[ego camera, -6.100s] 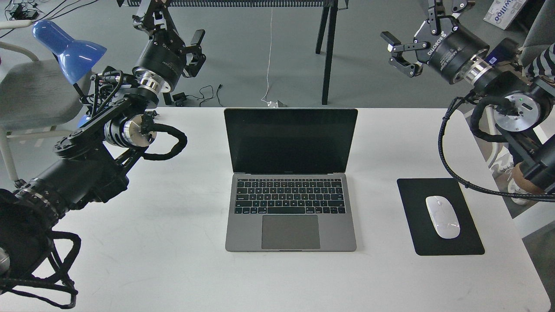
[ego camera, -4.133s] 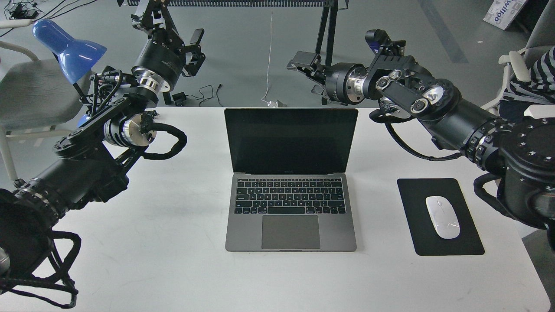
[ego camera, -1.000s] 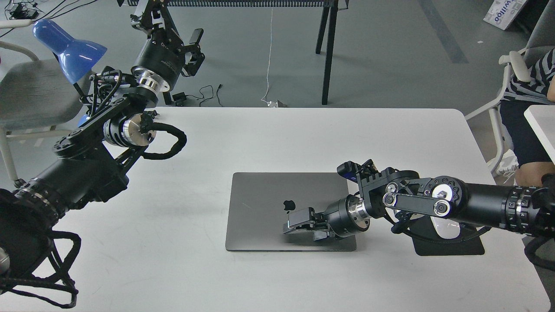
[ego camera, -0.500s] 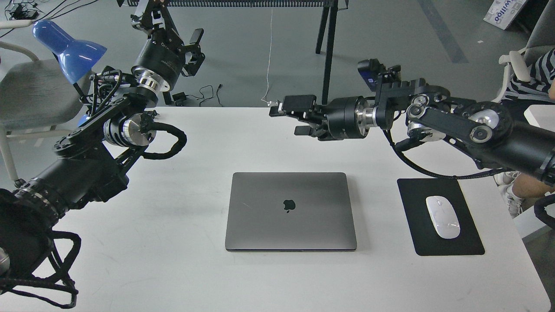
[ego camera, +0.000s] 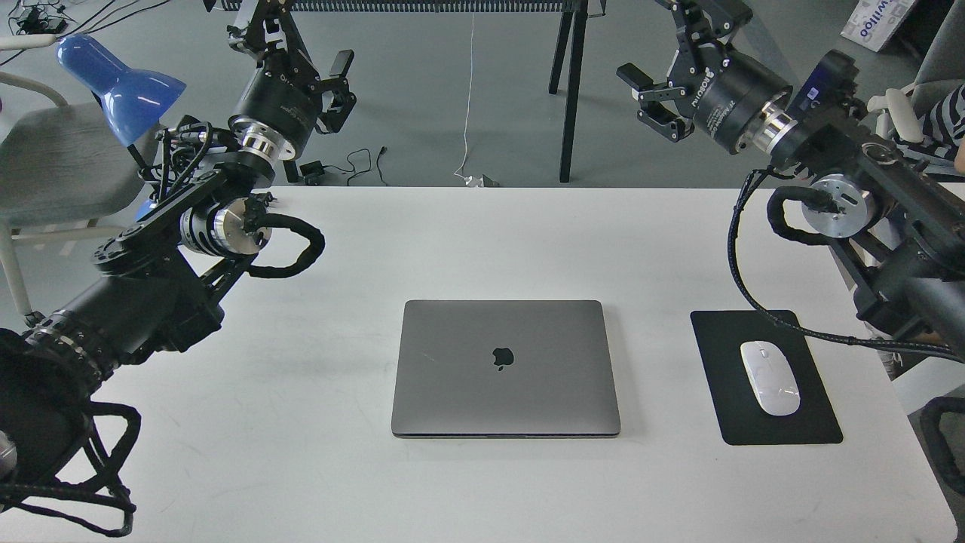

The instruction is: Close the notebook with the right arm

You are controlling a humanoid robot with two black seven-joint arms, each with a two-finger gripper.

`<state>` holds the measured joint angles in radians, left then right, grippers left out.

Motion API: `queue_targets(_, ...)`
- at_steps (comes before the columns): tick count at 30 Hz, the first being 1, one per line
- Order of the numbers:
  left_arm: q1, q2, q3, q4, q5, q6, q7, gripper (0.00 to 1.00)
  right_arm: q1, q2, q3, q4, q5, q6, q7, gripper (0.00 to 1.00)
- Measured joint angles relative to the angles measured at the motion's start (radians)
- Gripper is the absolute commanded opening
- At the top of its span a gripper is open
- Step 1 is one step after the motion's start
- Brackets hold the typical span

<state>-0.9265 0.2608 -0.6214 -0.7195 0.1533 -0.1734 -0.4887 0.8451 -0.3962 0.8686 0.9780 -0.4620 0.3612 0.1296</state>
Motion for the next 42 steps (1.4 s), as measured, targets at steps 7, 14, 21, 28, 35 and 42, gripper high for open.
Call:
queue_targets(7, 0.000, 0.000, -0.001, 0.000, 0.000, 0.000, 0.000, 1.00, -0.055, 0.008, 0.017, 0.007, 0.104, 0.032, 0.005, 1.00)
queue_targets(14, 0.000, 0.000, -0.001, 0.000, -0.001, 0.000, 0.000, 1.00, -0.064, 0.020, 0.017, 0.006, 0.112, 0.099, 0.007, 1.00)
queue_targets(21, 0.000, 0.000, -0.001, 0.000, -0.001, -0.001, 0.000, 1.00, -0.068, 0.022, 0.017, 0.001, 0.112, 0.103, 0.007, 1.00)
queue_targets(28, 0.000, -0.001, 0.000, -0.002, 0.000, -0.002, 0.000, 1.00, -0.054, 0.023, 0.047, 0.000, 0.112, 0.105, 0.007, 1.00)
queue_targets(35, 0.000, -0.002, 0.000, -0.002, 0.000, -0.001, 0.000, 1.00, -0.042, 0.022, 0.041, -0.019, 0.111, 0.107, 0.007, 1.00)
queue_targets(42, 0.000, -0.002, 0.000, -0.003, 0.000, -0.002, 0.000, 1.00, 0.001, 0.046, 0.036, -0.098, 0.111, 0.113, 0.007, 1.00)
